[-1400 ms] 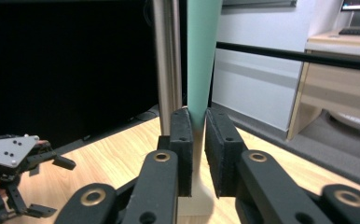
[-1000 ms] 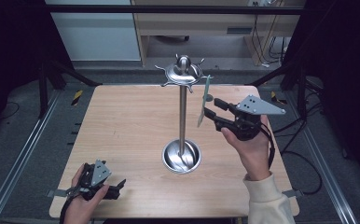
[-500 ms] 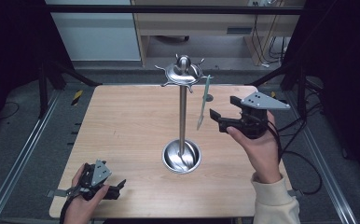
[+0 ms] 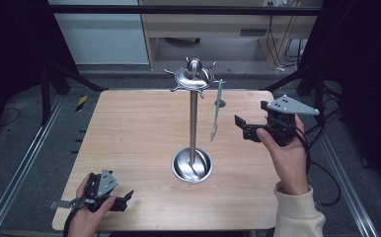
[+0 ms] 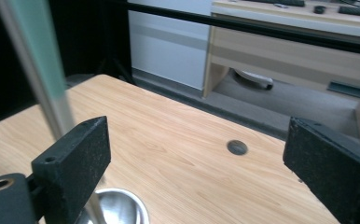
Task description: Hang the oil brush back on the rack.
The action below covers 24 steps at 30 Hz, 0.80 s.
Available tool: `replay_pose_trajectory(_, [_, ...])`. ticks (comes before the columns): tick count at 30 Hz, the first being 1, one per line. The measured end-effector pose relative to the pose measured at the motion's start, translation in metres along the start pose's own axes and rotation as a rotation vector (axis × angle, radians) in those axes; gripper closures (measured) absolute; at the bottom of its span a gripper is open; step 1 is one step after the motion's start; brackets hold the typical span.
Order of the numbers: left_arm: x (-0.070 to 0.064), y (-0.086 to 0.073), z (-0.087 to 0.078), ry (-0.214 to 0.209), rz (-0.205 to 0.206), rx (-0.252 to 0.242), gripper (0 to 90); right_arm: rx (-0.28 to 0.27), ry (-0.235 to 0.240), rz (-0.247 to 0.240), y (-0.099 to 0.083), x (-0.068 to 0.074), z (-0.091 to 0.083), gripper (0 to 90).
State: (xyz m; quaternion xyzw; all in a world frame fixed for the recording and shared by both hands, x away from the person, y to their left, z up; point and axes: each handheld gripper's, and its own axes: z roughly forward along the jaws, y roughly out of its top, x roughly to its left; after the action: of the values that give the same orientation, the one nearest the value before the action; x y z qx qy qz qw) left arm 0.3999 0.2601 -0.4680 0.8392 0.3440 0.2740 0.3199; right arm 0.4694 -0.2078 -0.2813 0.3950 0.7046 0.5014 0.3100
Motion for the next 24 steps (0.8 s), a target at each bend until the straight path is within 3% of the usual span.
replay_pose_trajectory(10, [0.0, 0.0, 0.0, 0.0, 0.0, -0.001, 3.3, 0.056, -0.052, 0.036, -0.023, -0.028, 0.009, 6.8])
replay_pose_trajectory(18, [0.0, 0.0, 0.0, 0.0, 0.0, -0.002, 3.3, 0.13, -0.076, 0.019, -0.043, -0.037, 0.024, 9.0])
replay_pose_trajectory(24, [0.0, 0.0, 0.0, -0.001, 0.001, 0.0, 3.3, 0.184, -0.067, 0.023, -0.06, -0.043, 0.038, 9.4])
